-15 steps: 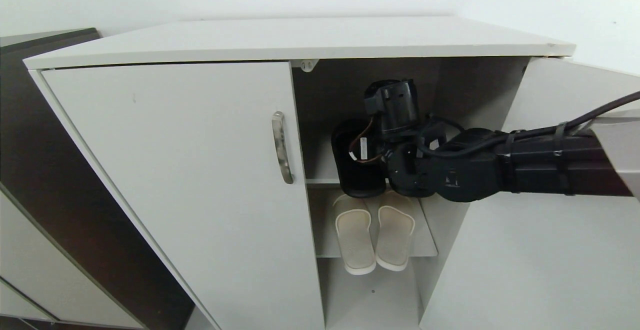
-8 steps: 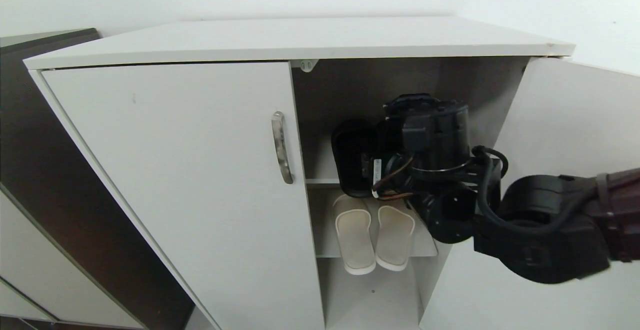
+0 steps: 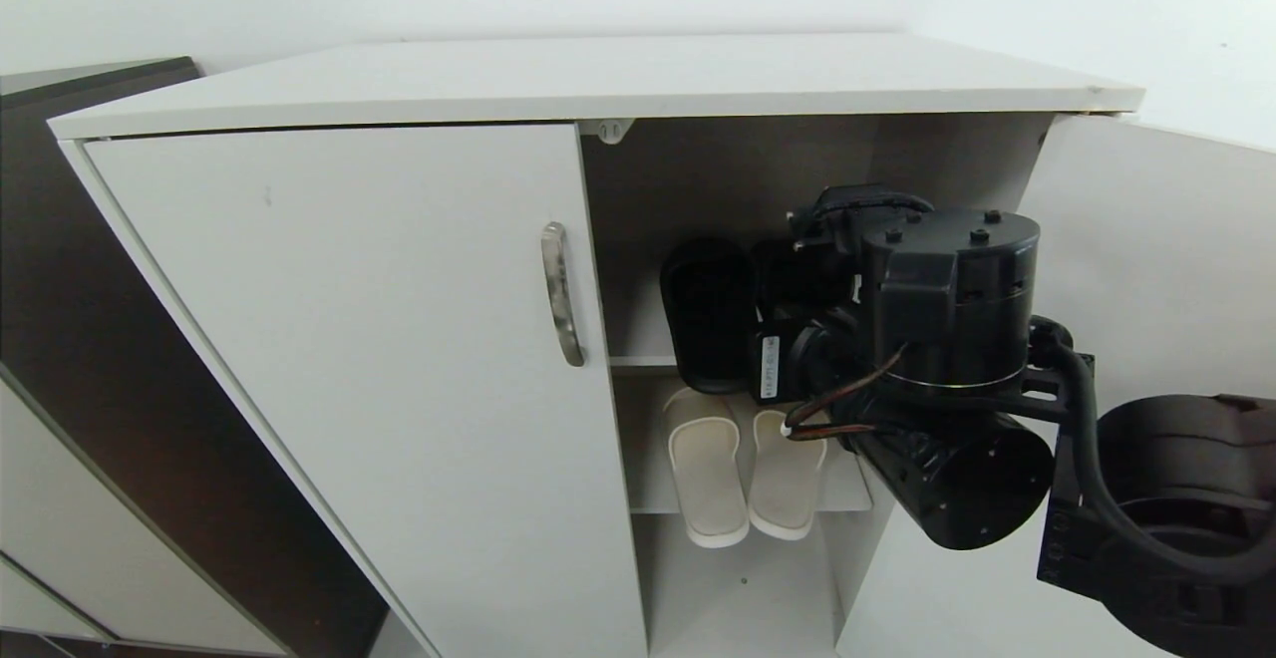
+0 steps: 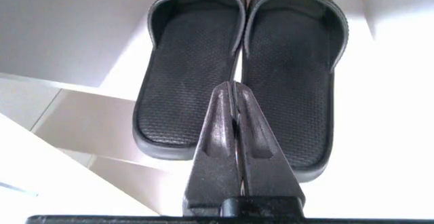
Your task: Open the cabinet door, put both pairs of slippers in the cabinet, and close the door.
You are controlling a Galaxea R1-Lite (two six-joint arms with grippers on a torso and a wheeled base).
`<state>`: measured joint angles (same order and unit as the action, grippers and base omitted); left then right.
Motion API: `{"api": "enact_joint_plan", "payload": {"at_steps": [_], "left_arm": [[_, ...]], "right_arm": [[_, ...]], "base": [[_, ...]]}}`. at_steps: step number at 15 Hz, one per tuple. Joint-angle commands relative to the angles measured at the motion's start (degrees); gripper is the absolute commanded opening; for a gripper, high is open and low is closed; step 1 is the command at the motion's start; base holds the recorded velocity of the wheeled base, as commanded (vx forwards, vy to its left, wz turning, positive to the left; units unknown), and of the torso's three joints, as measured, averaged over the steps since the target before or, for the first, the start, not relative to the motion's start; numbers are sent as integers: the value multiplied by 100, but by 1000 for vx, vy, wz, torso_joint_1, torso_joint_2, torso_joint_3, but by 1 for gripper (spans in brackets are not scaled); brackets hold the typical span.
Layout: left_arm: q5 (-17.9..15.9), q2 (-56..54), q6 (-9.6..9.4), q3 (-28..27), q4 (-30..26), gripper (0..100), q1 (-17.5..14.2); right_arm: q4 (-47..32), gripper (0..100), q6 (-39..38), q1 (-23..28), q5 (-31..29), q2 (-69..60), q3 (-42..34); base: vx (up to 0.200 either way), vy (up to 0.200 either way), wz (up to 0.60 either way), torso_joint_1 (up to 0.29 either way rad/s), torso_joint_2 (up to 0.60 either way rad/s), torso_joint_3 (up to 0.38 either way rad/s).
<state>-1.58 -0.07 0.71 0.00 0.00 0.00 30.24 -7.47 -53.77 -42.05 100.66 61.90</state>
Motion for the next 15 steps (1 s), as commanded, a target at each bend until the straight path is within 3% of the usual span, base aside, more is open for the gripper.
{"api": "enact_joint_plan", "payload": {"at_steps": [1, 4, 15], "left_arm": [[0, 7, 8, 0, 0, 0, 0], [0, 7, 8, 0, 0, 0, 0], [-9, 7, 0, 0, 0, 0, 0]], "right_arm": [[-1, 0, 0, -37, 3, 6, -12], [8, 0, 0, -54, -5, 33, -3], [8, 0, 18, -54, -5, 182, -29]], "base": [[0, 0, 0, 0, 0, 0], [0, 0, 0, 0, 0, 0], [-200, 0, 0, 1, 1, 3]]}}
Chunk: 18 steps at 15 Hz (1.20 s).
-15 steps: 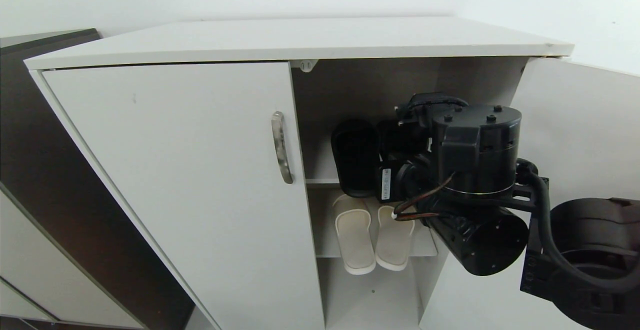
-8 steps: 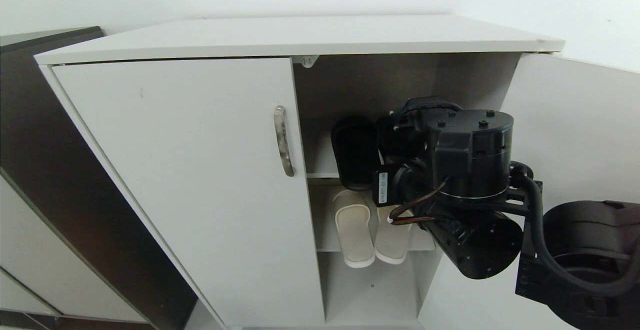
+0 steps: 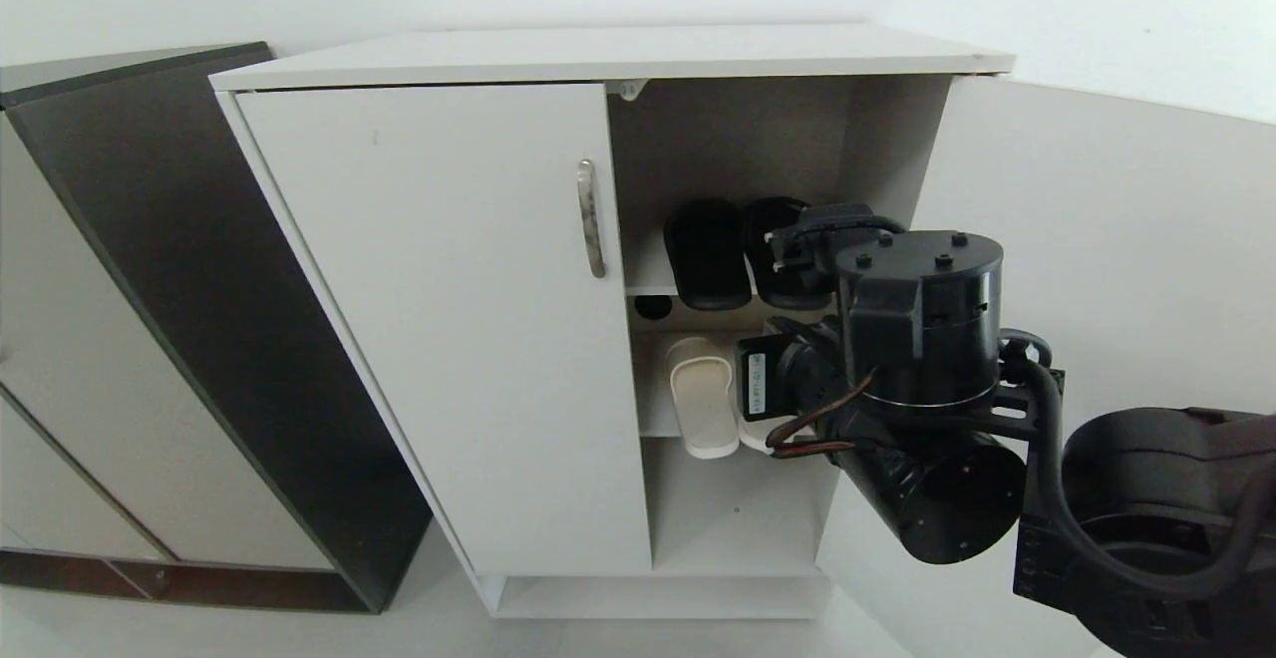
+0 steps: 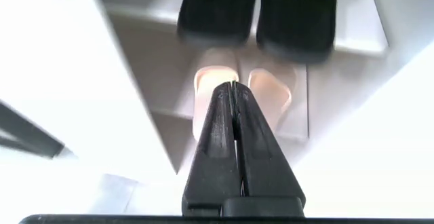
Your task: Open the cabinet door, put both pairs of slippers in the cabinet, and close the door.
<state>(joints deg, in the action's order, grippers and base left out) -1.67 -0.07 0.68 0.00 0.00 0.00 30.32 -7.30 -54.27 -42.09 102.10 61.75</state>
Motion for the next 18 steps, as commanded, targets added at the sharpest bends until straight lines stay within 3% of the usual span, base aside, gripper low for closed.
{"api": "enact_joint_plan", "payload": {"at_steps": [1, 11, 18], "left_arm": [[0, 7, 2, 0, 0, 0, 0], [0, 7, 2, 0, 0, 0, 0], [0, 7, 2, 0, -9, 0, 0]], "right_arm": [[0, 0, 1, -4, -1, 38, -22], [123, 0, 141, -4, 26, 21, -295], [123, 0, 141, 4, 26, 12, -295]], "base": [[-200, 0, 0, -2, 2, 2], [-200, 0, 0, 0, 2, 4], [0, 0, 0, 0, 0, 0]]}}
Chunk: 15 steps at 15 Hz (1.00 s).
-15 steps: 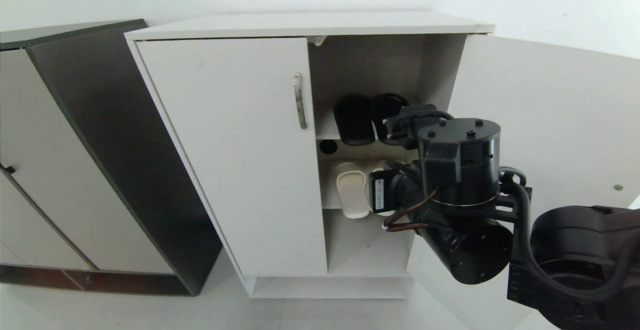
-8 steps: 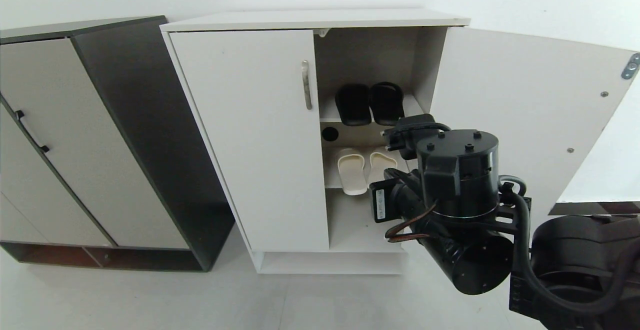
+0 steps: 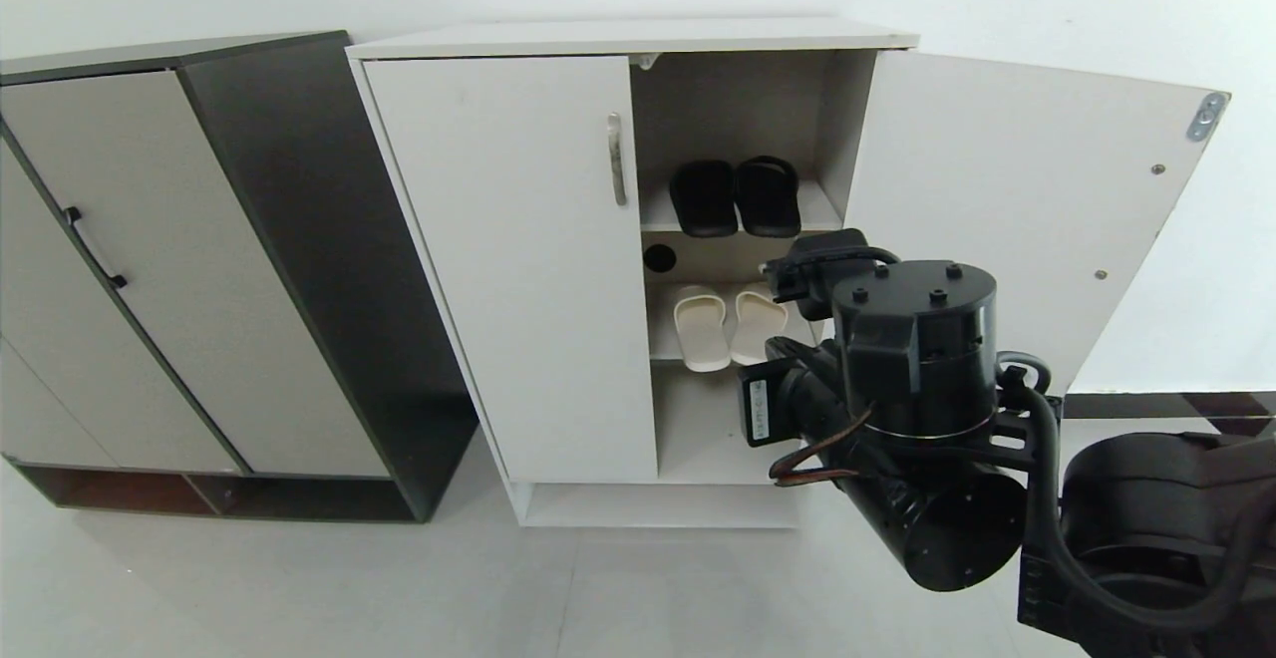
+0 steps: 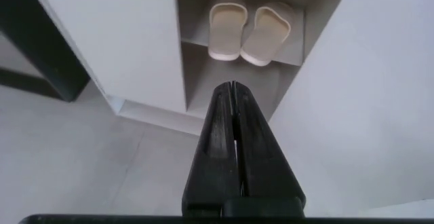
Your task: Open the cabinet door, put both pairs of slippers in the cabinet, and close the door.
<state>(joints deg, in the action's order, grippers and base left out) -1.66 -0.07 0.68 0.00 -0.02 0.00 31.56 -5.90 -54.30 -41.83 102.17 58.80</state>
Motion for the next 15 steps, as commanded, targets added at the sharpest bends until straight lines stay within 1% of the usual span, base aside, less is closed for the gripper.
{"api": "enact_joint_plan", "payload": {"at_steps": [1, 10, 13, 15], "left_arm": [[-1, 7, 2, 0, 2, 0, 0], [-1, 7, 2, 0, 2, 0, 0], [-1, 7, 2, 0, 2, 0, 0], [-1, 7, 11, 0, 2, 0, 0]], "right_arm": [[-1, 0, 1, 7, -1, 5, -8], [-10, 0, 80, 33, -1, 31, -70], [-1, 0, 80, 33, -1, 31, -70], [-1, 0, 80, 33, -1, 31, -79]], "base": [[0, 0, 0, 0, 0, 0], [0, 0, 0, 0, 0, 0], [0, 0, 0, 14, -191, -282], [0, 0, 0, 54, -452, -366]]}}
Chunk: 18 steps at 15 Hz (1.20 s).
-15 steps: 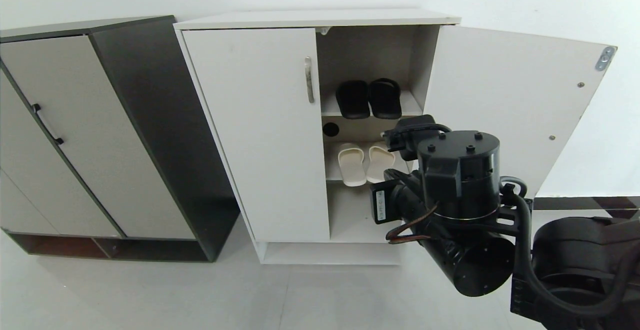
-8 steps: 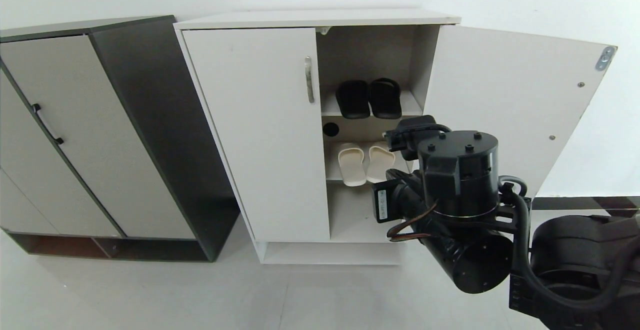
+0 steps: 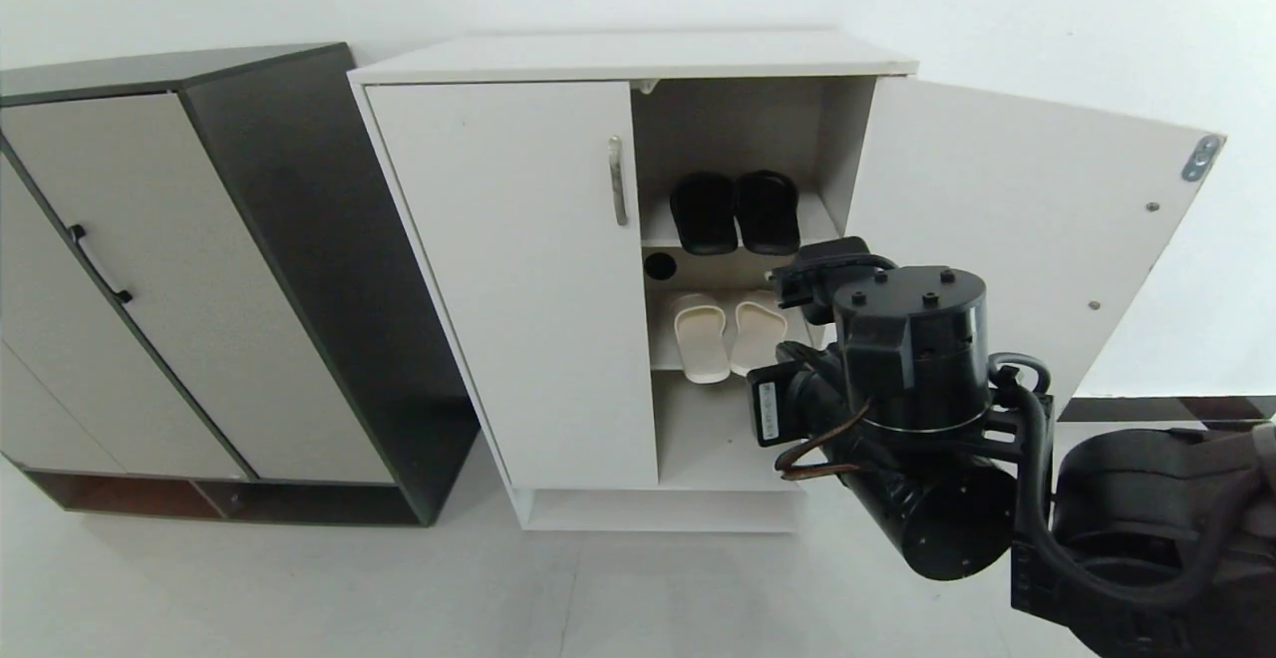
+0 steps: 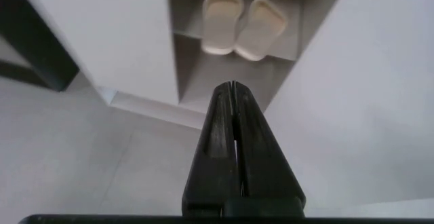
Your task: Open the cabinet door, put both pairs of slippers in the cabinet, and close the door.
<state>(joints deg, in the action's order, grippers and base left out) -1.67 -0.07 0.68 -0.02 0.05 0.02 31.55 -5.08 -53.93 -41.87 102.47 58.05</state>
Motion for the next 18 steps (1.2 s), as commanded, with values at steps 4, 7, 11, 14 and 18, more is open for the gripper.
{"api": "enact_joint_plan", "payload": {"at_steps": [4, 7, 11, 14, 18], "left_arm": [[0, 7, 2, 2, -5, 0, -2], [0, 7, 2, 2, -5, 0, -2], [0, 7, 2, 2, -5, 0, -2], [0, 7, 2, 2, -5, 0, -2], [0, 7, 2, 2, -5, 0, -2]], "right_arm": [[0, 0, -1, 5, 4, 1, 4], [0, 0, -1, 5, 4, 1, 4], [0, 0, -1, 23, 13, -17, 4], [0, 0, -1, 23, 21, -17, 4], [0, 0, -1, 23, 21, -17, 4]], "base": [[0, 0, 0, 71, -492, -348], [0, 0, 0, 131, -457, -334], [0, 0, 0, 152, -474, -320], [0, 0, 0, 180, -492, -318], [0, 0, 0, 208, -510, -314]]}}
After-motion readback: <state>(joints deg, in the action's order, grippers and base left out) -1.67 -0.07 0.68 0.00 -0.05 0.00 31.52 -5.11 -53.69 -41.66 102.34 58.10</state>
